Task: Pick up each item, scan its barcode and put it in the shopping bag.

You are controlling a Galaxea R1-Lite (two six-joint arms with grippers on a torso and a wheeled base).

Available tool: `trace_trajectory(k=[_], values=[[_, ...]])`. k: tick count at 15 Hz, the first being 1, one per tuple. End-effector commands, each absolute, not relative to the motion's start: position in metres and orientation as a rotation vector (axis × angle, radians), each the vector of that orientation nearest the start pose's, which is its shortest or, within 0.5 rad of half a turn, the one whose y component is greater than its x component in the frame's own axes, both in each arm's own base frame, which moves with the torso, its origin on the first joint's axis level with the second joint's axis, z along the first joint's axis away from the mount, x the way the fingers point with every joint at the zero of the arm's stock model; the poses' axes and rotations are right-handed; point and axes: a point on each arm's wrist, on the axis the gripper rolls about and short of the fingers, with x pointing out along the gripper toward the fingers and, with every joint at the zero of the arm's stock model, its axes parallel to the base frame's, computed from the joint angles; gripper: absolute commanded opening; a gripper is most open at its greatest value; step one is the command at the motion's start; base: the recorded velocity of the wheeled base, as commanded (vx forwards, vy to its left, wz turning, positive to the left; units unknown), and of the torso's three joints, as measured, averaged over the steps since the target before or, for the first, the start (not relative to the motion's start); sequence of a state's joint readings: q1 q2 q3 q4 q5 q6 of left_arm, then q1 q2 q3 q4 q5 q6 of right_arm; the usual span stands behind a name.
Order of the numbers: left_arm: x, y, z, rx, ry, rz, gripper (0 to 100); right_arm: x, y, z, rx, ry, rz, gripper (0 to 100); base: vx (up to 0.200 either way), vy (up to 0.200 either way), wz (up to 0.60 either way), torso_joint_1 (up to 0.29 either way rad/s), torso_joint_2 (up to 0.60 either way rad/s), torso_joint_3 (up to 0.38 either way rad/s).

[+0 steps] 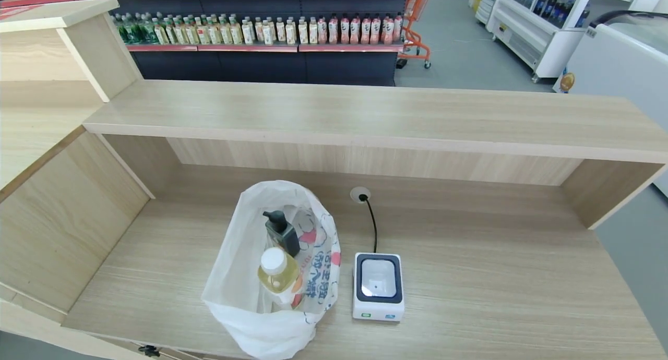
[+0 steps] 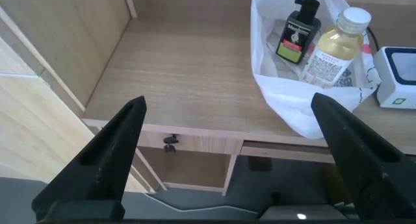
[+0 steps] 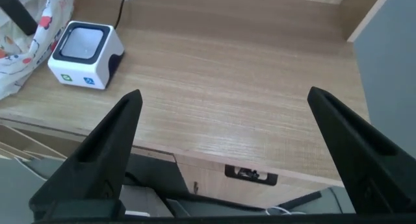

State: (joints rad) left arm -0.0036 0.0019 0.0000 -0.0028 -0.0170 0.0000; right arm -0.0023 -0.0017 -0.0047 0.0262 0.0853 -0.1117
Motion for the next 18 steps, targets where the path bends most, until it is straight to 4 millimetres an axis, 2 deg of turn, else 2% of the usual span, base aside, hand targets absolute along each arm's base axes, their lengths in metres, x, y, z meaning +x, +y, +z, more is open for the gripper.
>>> trace_trajectory(k=[1,18], values=[[-0.0227,-0.0003,0.0758,0.000,-0.002,-0.020,100,-0.0232,0.0020,0.0741,-0.111,0.017,0.084,100,0.000,0.000,0.00,0.000,0.00,0.000],[-0.0227,-0.0003,0.0758,0.000,-0.002,-0.020,100,-0.0232,0.0020,0.0741,-0.105,0.017,0.082,100,0.000,0.000,0.00,0.000,0.00,0.000]])
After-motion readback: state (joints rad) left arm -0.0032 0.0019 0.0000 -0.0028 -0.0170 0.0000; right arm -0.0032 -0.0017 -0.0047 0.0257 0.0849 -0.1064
